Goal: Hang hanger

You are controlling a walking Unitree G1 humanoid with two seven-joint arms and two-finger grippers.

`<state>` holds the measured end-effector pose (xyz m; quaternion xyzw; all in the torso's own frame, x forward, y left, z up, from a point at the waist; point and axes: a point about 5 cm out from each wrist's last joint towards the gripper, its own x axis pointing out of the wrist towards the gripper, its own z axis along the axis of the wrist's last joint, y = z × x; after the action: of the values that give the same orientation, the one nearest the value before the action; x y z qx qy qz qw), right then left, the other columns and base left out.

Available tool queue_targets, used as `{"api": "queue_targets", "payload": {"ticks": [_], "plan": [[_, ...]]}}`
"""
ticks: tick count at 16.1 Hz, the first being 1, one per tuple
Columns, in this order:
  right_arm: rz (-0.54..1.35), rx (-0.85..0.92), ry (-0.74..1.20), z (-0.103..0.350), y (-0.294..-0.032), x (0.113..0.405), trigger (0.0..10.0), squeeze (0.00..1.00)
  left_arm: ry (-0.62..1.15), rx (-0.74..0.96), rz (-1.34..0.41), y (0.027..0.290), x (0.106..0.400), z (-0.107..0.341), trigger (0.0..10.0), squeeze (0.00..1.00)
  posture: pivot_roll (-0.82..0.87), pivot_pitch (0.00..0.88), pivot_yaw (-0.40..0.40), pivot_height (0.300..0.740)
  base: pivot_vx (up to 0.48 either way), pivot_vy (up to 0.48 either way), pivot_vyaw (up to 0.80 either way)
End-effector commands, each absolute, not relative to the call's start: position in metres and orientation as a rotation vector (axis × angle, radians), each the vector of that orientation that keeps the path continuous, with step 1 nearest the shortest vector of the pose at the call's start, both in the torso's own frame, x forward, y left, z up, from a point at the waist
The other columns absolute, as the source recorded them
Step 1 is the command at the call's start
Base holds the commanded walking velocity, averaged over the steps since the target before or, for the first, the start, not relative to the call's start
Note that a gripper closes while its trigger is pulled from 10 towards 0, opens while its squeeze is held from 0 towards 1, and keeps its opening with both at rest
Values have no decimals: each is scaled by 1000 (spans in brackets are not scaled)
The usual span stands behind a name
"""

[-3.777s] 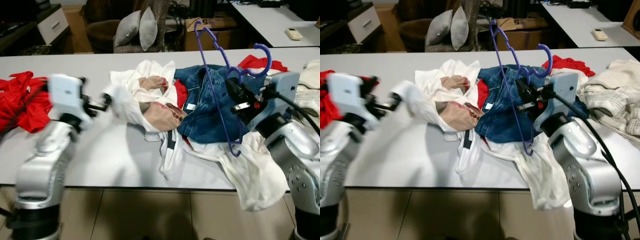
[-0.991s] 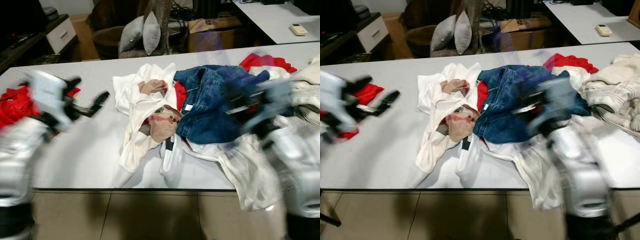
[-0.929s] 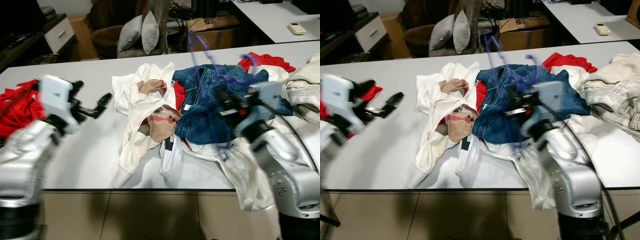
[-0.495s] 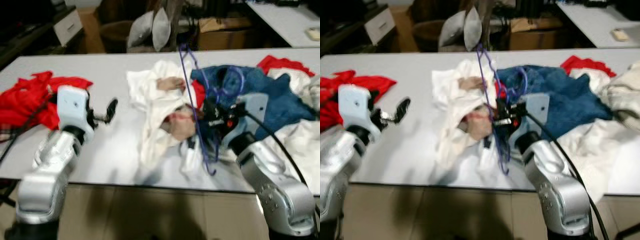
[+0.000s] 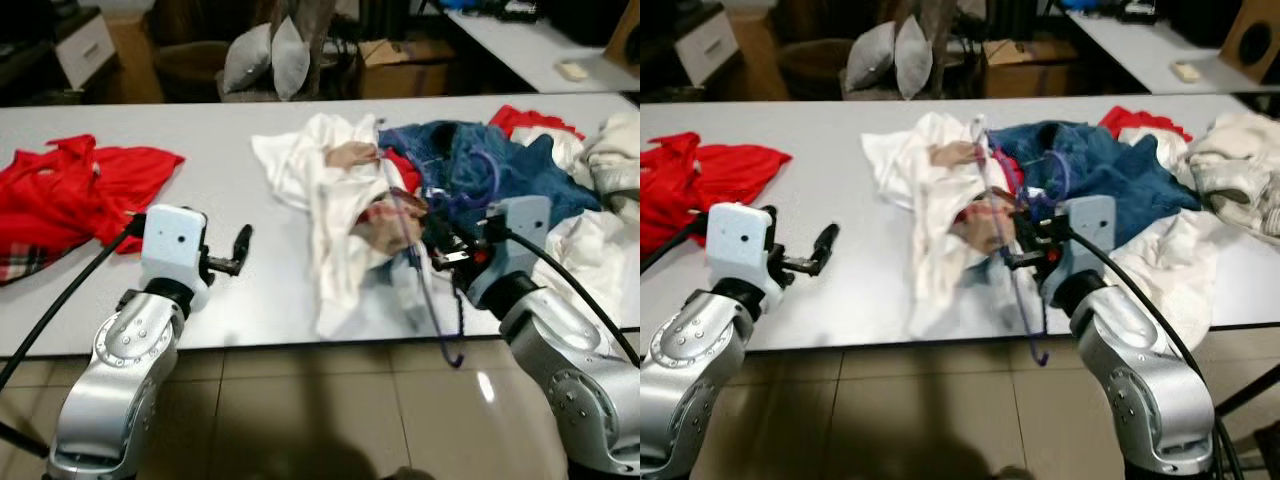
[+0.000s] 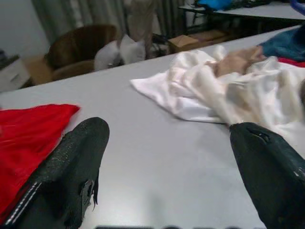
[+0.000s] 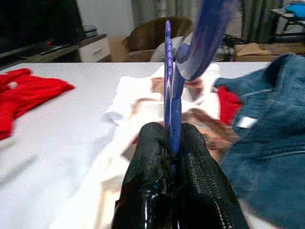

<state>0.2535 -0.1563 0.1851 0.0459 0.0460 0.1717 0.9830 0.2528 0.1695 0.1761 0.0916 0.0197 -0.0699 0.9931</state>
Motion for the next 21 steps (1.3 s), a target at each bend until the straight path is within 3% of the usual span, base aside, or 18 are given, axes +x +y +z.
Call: {"api": "queue_targets", "payload": {"ticks": [1, 6, 11, 16, 21], "plan": [[320, 100, 127, 181, -164, 252, 10000, 0, 45, 199, -166, 163, 251, 176, 10000, 1000, -65, 80, 34, 740, 0, 360, 0], [276, 72, 143, 176, -168, 250, 10000, 0, 84, 174, -163, 172, 240, 168, 10000, 1000, -91, 50, 56, 740, 0, 346, 0], [264, 153, 104, 178, -153, 253, 10000, 0, 52, 118, -127, 178, 260, 174, 10000, 1000, -98, 1, 82, 740, 0, 334, 0], [262, 85, 81, 179, -163, 258, 10000, 0, 37, 71, -137, 169, 264, 173, 10000, 1000, -90, 11, 60, 740, 0, 328, 0], [276, 82, 89, 178, -161, 263, 10000, 0, 17, 51, -155, 159, 259, 169, 10000, 1000, -69, 10, 25, 740, 0, -192, 0]]}}
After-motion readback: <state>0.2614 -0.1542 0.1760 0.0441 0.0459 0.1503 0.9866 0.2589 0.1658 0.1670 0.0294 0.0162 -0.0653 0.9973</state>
